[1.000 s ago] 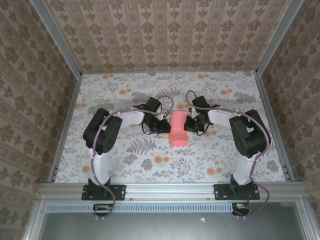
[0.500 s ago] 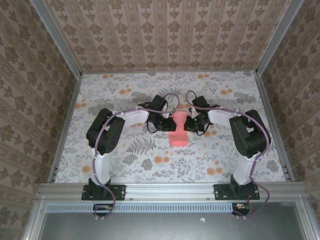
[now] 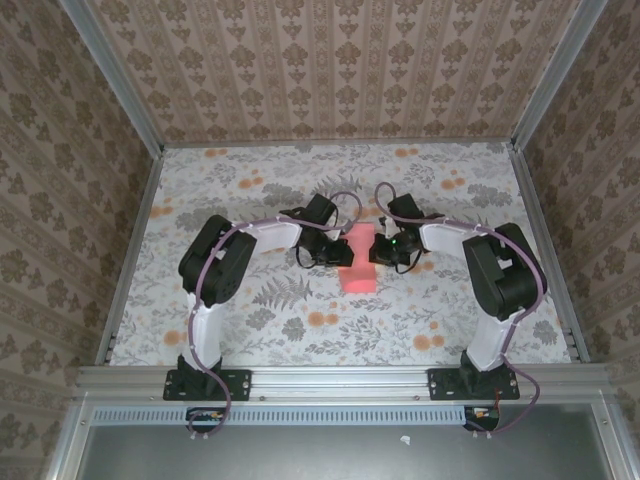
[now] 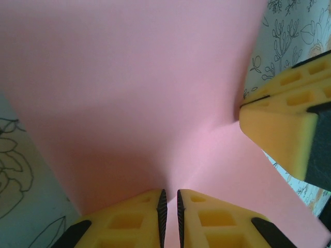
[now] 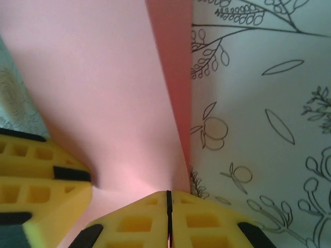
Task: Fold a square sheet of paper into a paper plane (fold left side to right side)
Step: Hold the square sheet of paper at the center of the table.
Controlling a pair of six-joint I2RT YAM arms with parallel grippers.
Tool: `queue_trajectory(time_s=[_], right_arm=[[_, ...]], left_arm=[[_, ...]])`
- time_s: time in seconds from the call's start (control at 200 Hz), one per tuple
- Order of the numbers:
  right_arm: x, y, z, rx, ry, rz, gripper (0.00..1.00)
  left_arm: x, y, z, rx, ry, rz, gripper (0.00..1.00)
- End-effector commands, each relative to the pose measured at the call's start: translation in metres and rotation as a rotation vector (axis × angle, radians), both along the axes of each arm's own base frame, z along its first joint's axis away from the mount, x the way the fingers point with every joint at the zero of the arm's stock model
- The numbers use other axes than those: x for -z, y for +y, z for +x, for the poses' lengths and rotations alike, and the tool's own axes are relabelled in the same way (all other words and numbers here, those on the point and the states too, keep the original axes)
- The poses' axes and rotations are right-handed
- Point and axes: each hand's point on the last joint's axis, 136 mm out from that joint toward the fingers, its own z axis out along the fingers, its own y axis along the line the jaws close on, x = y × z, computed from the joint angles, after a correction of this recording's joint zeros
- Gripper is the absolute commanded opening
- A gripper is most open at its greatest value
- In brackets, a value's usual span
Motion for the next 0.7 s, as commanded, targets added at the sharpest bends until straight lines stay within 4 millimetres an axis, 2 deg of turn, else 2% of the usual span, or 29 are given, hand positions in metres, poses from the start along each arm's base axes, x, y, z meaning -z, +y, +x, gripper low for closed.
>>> queue_trajectory(time_s=[0.0, 0.075, 0.18, 0.355, 0.525, 0.695], right_arm=[[-0.035, 0.008, 0.015, -0.007, -0.113, 0.086, 0.09], [-0.044, 0.014, 0.024, -0.009, -0.147, 0.128, 0.09], [-0.042, 0.024, 0.035, -0.01, -0.14, 0.166, 0.09], [-0.025, 0.033, 0.048, -0.006, -0.104, 0.187, 0.09], [-0.011, 0.039, 0.052, -0.013, -0.067, 0.185, 0.08], [0.009, 0.028, 0.047, 0.013, -0.002, 0.108, 0.08]], left_arm=[[0.022, 0.011, -0.017, -0.001, 0.048, 0.083, 0.18], [0.023, 0.011, -0.017, 0.0, 0.048, 0.086, 0.18], [0.022, 0.01, -0.017, 0.0, 0.044, 0.083, 0.18], [0.021, 0.01, -0.016, 0.003, 0.04, 0.085, 0.18], [0.019, 0.01, -0.016, 0.006, 0.034, 0.082, 0.18], [0.015, 0.009, -0.016, 0.019, 0.021, 0.075, 0.18]])
